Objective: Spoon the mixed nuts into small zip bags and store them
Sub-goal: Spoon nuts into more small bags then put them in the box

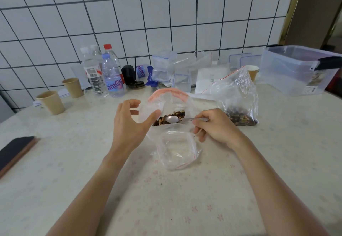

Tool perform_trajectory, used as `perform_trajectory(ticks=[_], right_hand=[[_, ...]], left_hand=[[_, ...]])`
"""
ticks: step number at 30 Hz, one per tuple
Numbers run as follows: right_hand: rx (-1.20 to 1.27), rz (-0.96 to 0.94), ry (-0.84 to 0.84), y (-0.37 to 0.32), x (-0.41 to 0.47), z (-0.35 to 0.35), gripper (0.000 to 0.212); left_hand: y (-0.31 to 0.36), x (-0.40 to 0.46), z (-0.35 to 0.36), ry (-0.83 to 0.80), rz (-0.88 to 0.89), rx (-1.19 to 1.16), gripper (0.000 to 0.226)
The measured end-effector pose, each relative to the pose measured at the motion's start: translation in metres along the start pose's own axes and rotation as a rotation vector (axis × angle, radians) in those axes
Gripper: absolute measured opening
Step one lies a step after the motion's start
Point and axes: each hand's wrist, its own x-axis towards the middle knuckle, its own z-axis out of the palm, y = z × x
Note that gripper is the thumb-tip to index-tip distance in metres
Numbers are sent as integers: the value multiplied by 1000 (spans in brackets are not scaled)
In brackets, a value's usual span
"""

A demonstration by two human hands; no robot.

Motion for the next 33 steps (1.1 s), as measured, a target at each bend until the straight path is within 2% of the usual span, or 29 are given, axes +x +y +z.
perform_trajectory(ticks=[2,4,7,8,12,15,21,23,26,33], right_hand=[[77,-28,12,-4,-1,4,15],[158,-50,54,-7,-1,5,15],[269,-90,116,-12,-2,5,14],[307,-111,128,-14,-2,5,14],[326,-250,176,-19,-2,6,19],[217,-287,210,-17,1,13,29],[113,-229,181,-14,4,33,30],[139,-181,173,-14,4,38,28],[246,-48,148,-14,2,42,24],[574,166,94,-13,7,39,25]], left_hand=[[-3,3,6,-54,-42,-11,79],[-5,7,12,-109,-94,-27,75],[-9,11,21,-169,-173,-71,33],[-10,12,24,-173,-189,-71,26],[-16,12,34,-139,-169,-51,29],[-17,12,35,-145,-192,-191,30],[-5,5,32,-235,-249,-474,38],[-3,5,31,-261,-258,-529,33],[-1,4,30,-284,-242,-565,27],[0,4,27,-291,-283,-584,36]])
